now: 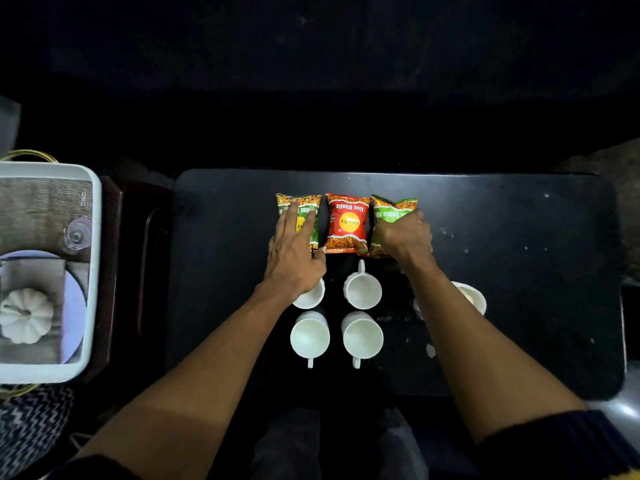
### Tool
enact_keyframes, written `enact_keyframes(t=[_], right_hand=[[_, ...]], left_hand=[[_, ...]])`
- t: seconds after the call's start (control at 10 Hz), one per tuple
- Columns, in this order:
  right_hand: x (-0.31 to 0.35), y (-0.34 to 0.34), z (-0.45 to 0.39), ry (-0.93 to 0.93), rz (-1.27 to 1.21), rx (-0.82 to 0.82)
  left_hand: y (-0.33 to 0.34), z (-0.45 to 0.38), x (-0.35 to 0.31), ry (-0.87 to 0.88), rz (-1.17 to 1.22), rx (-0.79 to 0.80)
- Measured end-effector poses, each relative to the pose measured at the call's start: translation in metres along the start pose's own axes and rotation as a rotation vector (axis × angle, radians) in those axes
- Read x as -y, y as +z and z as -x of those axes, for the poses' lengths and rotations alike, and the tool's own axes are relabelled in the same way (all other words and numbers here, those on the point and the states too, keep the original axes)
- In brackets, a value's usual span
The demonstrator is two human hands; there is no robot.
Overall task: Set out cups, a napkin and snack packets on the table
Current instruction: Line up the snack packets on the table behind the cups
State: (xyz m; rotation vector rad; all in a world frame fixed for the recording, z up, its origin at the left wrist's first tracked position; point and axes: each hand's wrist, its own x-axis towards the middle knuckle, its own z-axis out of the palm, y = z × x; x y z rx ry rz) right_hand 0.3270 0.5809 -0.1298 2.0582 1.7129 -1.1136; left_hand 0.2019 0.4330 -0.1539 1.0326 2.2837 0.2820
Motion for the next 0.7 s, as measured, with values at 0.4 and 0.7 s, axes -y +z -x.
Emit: enact_keyframes(t=[0.4,0.7], right_hand=[[-0.005,0.005,0.004,-0.137,0.193,-0.130],[-0.019,0.007,0.048,-0.800,0.493,-0.142]], left_hand=[[-0.007,0.001,0.007,0.070,0.035,-0.021],[-0.031,0.022,-0.007,0.135,0.067,-0.011]])
